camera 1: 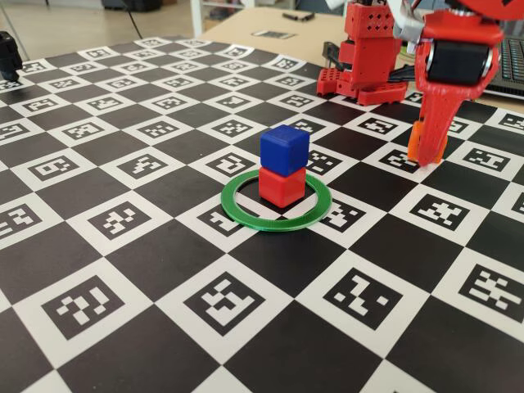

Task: Grab the red cube then put it in the green circle then put the blue cube on top and finally the orange cube on top

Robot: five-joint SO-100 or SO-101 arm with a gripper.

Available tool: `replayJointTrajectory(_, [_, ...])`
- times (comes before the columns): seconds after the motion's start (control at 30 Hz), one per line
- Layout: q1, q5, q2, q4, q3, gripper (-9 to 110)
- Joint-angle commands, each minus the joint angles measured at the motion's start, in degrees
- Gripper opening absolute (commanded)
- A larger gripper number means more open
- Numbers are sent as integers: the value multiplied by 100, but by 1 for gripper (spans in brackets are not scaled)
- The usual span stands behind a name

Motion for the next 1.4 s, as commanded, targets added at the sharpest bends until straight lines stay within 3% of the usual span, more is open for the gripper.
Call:
replayJointTrajectory(0.0, [369, 9, 606, 738, -1055, 10])
replayJointTrajectory(0.5, [1995, 404, -756, 2892, -4236, 10])
replayJointTrajectory(1.37, [2804, 105, -2109, 2505, -5212, 9])
